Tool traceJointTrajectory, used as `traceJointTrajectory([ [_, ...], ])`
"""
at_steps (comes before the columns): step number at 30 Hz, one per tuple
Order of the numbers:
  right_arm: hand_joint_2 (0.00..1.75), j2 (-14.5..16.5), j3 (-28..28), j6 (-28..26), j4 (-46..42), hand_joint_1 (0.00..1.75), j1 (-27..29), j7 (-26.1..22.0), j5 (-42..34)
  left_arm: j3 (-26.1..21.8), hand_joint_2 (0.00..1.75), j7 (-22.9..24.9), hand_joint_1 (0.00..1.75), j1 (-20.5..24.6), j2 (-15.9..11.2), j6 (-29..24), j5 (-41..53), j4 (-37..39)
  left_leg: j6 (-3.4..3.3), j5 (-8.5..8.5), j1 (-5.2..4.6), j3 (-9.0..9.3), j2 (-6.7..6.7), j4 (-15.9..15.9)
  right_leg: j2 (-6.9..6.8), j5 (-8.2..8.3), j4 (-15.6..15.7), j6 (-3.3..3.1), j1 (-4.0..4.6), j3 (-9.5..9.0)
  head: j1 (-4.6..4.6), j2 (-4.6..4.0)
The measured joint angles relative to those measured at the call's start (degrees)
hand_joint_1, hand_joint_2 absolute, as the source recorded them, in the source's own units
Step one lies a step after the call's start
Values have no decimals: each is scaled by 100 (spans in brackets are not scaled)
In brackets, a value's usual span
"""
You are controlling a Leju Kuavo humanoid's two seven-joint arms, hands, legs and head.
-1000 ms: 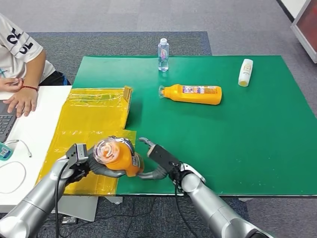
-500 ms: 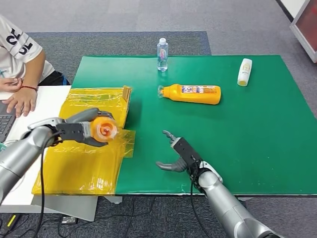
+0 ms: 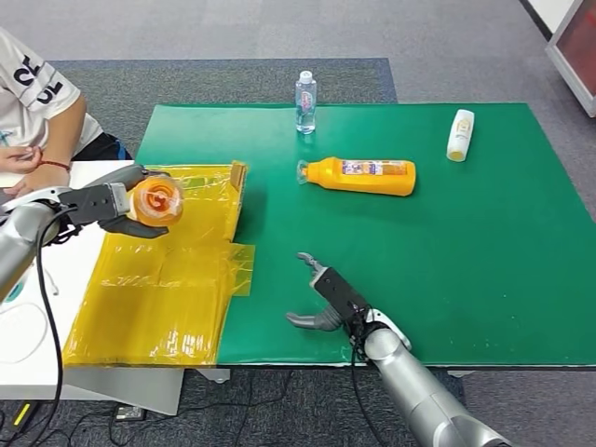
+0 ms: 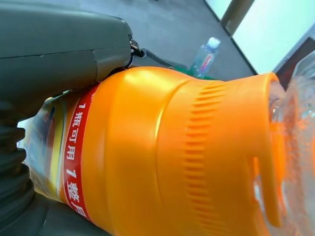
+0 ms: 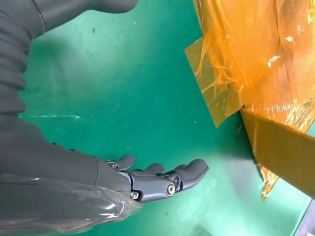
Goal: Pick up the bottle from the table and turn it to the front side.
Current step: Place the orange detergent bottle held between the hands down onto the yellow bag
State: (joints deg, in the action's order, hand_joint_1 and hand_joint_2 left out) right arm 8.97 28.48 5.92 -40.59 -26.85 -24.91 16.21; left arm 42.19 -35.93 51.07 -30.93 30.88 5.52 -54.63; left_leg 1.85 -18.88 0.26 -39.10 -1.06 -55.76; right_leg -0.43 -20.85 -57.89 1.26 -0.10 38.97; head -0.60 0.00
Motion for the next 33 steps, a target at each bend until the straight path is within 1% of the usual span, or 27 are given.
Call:
traceJointTrajectory([
  [5, 175, 59, 30, 19, 0, 0, -12, 20, 33, -18, 175, -230, 175, -161, 4, 73, -35, 381, 0, 2, 0, -4, -1, 0, 1, 2, -1, 1, 0, 3, -1, 0],
  [7, 175, 91, 59, 15, 0, 0, -18, 31, 37, -65, 175, -338, 175, -323, 8, 164, -125, 507, 0, 2, 0, -6, -1, 0, 1, 3, -1, 1, 0, 6, -1, 0],
  [10, 175, 131, 105, 1, 0, 0, -26, 64, 36, -226, 175, -371, 175, -680, 10, 333, -397, 585, 0, 3, 0, -12, -1, 0, 1, 3, 0, 1, 0, 12, -1, 0],
  [13, 175, 154, 150, -1, 0, 0, -26, 101, 33, -518, 175, -404, 175, -1020, 9, 640, -835, 590, -1, 2, -1, -14, -1, 0, 0, 0, 0, 1, -1, 13, -1, 0],
  [16, 175, 167, 190, 0, -1, 0, -19, 127, 26, -926, 175, -432, 175, -1299, 17, 954, -1188, 536, -2, -1, -1, -12, -1, 0, 0, -2, 0, -1, -1, 11, -1, 0],
  [21, 175, 180, 242, -3, -5, 0, 4, 162, 10, -1634, 175, -435, 175, -1678, 144, 1372, -1394, 403, -2, -1, -1, -11, -1, 0, 1, -1, 1, -1, -1, 13, 0, 0],
  [24, 175, 189, 258, -5, -10, 0, 10, 167, 7, -1901, 175, -435, 175, -1758, 215, 1448, -1392, 386, -2, 0, -1, -11, -1, 0, 1, 2, 1, 1, -1, 13, 0, 0],
  [28, 175, 197, 284, -25, -13, 0, 12, 184, -19, -2224, 175, -435, 175, -1742, 324, 1617, -1303, 378, -2, 2, 0, -11, -1, 0, 1, 4, 1, 2, -1, 15, -1, 0],
  [30, 175, 209, 291, -41, -12, 0, 12, 190, -36, -2363, 175, -435, 175, -1667, 395, 1657, -1174, 384, -1, 3, 0, -12, -1, 0, 1, 4, 1, 1, 0, 16, -1, 0],
  [33, 175, 238, 296, -67, -10, 0, 2, 190, -58, -2471, 175, -435, 175, -1440, 484, 1658, -974, 433, -2, 4, 0, -15, -1, 0, 0, 6, 1, 0, 0, 18, -1, 0],
])
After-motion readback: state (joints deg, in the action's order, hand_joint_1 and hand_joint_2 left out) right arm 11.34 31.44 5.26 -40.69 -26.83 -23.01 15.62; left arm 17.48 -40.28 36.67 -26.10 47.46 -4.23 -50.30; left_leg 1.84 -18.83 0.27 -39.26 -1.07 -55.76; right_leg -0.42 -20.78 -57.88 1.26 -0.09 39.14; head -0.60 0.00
